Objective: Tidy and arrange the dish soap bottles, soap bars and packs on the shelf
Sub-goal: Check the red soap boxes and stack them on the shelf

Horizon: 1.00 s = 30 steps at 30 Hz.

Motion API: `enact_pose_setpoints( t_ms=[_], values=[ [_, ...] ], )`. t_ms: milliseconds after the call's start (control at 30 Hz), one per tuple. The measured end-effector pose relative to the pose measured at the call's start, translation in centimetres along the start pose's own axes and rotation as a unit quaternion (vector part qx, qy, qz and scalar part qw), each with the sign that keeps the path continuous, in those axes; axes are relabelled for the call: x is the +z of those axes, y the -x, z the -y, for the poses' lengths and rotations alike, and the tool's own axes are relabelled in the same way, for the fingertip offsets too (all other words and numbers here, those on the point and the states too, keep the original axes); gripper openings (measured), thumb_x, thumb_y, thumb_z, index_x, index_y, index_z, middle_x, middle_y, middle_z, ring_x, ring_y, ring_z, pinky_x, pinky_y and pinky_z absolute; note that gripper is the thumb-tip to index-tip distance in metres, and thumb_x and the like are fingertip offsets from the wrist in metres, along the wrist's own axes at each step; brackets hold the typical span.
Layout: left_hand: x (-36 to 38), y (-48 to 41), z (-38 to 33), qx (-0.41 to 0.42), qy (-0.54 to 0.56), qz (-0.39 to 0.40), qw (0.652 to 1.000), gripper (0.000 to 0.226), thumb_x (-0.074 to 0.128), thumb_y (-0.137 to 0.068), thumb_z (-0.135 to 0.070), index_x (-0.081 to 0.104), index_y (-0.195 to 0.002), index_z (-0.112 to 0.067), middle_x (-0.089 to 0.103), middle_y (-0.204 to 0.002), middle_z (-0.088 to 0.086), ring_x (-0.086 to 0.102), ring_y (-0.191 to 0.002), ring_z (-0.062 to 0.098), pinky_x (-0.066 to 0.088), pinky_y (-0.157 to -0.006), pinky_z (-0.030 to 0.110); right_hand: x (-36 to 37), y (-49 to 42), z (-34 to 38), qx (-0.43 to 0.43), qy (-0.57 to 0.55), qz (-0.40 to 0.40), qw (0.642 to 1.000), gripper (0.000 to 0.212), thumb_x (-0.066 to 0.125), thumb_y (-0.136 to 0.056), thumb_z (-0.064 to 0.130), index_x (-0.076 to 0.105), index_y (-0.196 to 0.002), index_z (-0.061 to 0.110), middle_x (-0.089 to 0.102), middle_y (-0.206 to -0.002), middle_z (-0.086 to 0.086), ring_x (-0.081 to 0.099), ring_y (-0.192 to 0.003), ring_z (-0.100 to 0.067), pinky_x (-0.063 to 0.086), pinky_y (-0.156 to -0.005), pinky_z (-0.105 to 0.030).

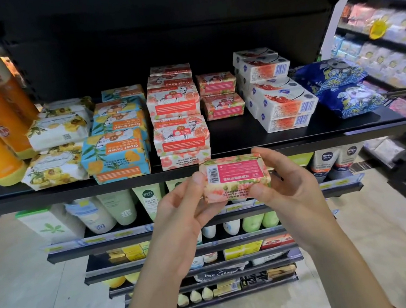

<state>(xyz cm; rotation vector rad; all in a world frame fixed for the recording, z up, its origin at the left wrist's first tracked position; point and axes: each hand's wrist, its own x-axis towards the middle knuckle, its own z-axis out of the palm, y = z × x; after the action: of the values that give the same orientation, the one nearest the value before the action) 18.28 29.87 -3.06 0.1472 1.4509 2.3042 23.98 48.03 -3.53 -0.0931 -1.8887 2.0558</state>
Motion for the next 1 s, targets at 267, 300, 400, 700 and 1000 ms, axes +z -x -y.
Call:
enact_pose_setpoints(
  t_ms=[267, 300, 400, 700, 1000],
  values=[
    [-0.3, -0.3, -0.4, -0.001, -0.052, 0.024, 0.998, 0.043, 0.065, -0.089, -0.026, 0.067, -0.126, -0.005, 0.077, -0.113, 0.013, 0.075, -0.105, 0.027, 0.061, -0.087, 0.03, -0.3, 0.3, 0.0, -0.004, -0.008, 0.027, 1.0, 0.07, 0.083, -0.076, 0.016, 0.056, -0.14, 0.027, 0.069, -0.131, -0.001, 0.061, -0.128, -0.024, 0.057, -0.091, -0.032],
    [-0.3, -0.3, -0.4, 0.0, -0.052, 0.024, 0.998, 0.043, 0.065, -0.089, -0.024, 0.066, -0.127, -0.005, 0.077, -0.113, 0.013, 0.075, -0.104, 0.027, 0.061, -0.088, 0.031, -0.5, 0.3, 0.1, -0.001, 0.0, 0.033, 0.999, 0.07, 0.079, -0.077, 0.014, 0.054, -0.142, 0.027, 0.069, -0.133, 0.001, 0.06, -0.128, -0.021, 0.057, -0.091, -0.031],
    [0.0, -0.4, 0.0, 0.009, -0.048, 0.017, 0.999, 0.046, 0.067, -0.087, -0.02, 0.064, -0.13, -0.005, 0.077, -0.112, 0.012, 0.075, -0.103, 0.025, 0.06, -0.091, 0.034, -0.9, 0.2, 0.6, 0.022, 0.023, 0.049, 0.998, 0.07, 0.078, -0.082, 0.022, 0.051, -0.145, 0.03, 0.065, -0.138, 0.004, 0.06, -0.129, -0.017, 0.056, -0.095, -0.035],
    [0.5, -0.1, 1.0, 0.019, -0.042, -0.006, 0.999, 0.058, 0.07, -0.083, -0.017, 0.057, -0.138, -0.009, 0.077, -0.113, 0.009, 0.074, -0.106, 0.02, 0.06, -0.093, 0.033, -1.4, -0.8, 1.0, 0.081, 0.031, -0.025, 0.996, 0.048, 0.075, -0.072, 0.044, 0.07, -0.118, 0.027, 0.077, -0.111, -0.001, 0.073, -0.106, -0.017, 0.057, -0.09, -0.03],
    [0.5, 0.3, 1.2, 0.036, -0.067, -0.029, 0.997, 0.049, 0.072, -0.079, -0.018, 0.065, -0.127, -0.024, 0.077, -0.114, 0.005, 0.072, -0.111, 0.022, 0.052, -0.098, 0.04, -1.2, -1.0, 0.1, 0.071, -0.007, -0.028, 0.997, 0.051, 0.078, -0.073, 0.036, 0.07, -0.121, 0.02, 0.076, -0.112, -0.004, 0.073, -0.105, -0.02, 0.053, -0.088, -0.03]
  ],
)
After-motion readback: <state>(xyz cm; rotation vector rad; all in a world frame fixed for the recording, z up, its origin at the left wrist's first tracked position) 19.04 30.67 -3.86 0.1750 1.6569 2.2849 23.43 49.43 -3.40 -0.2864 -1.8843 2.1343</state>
